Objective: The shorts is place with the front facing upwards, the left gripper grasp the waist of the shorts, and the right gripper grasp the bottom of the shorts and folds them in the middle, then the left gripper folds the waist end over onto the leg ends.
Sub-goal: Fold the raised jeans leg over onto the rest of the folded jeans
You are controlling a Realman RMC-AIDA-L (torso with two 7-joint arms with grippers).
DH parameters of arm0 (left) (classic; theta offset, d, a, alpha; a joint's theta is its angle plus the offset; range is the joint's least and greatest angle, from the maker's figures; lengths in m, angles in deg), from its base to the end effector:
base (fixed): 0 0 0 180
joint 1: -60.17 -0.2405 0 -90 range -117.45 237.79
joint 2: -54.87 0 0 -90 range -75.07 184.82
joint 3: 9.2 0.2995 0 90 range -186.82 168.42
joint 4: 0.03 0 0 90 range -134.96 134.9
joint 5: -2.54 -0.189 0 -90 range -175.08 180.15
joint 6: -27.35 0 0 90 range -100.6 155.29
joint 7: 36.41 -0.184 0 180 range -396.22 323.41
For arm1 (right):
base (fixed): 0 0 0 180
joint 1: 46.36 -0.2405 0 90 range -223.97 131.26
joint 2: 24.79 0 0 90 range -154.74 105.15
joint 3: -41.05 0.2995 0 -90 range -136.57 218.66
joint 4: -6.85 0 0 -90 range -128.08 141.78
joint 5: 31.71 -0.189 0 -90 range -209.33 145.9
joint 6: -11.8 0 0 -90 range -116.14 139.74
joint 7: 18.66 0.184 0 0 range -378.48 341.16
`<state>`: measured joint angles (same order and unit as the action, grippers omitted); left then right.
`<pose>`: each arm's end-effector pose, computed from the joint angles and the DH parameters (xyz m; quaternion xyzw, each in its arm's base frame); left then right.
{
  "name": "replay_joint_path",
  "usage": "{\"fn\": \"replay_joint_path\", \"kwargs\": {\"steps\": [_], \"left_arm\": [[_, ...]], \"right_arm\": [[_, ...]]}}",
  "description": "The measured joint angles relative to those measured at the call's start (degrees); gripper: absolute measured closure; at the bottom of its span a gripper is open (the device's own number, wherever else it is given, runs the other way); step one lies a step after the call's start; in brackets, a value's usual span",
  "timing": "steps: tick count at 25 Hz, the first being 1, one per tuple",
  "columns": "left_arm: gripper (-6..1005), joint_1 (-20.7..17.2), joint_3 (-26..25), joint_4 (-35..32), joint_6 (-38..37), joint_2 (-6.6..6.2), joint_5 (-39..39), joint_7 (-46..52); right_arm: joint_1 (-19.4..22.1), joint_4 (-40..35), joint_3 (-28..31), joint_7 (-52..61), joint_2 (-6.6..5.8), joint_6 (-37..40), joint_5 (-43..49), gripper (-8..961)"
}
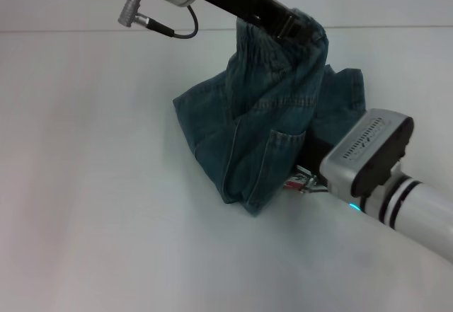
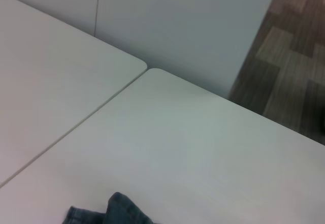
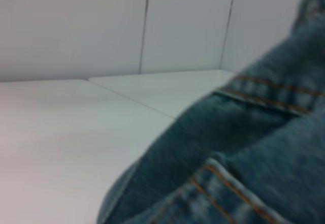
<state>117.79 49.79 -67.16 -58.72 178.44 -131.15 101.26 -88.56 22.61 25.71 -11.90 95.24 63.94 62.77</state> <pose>-0.0513 0.4271 -0.0692 -0.9655 -0.2287 -0.0686 0.1042 0.2517 0.3836 -0.1640 -0.8994 0.1385 0.2002 0.3630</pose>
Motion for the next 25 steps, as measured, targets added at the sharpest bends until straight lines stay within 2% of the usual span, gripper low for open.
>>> {"fn": "replay_joint_path", "kwargs": {"steps": [9, 15, 19, 25], "left_arm": [[948, -0.49, -0.02, 0.07, 0.72, -0.21, 0.0, -0.29], [948, -0.58, 0.18, 0.24, 1.4, -0.31, 0.0, -0.32], [948, -0.58, 0.57, 0.62, 2.58, 0.01, 0.03, -0.35], [947, 1.39, 4.63, 4.95, 6.05, 0.38, 0.52, -0.13]], "right_arm": [[4.91, -4.16, -0.66, 1.06, -0.36, 6.39, 0.07, 72], [8.08, -10.76, -4.79, 8.34, -0.39, 10.15, 0.1, 72], [11.78, -16.58, -7.65, 14.68, -0.41, 14.14, 0.1, 72], [18.81, -26.47, -9.79, 25.28, -0.42, 23.09, 0.09, 72]]}}
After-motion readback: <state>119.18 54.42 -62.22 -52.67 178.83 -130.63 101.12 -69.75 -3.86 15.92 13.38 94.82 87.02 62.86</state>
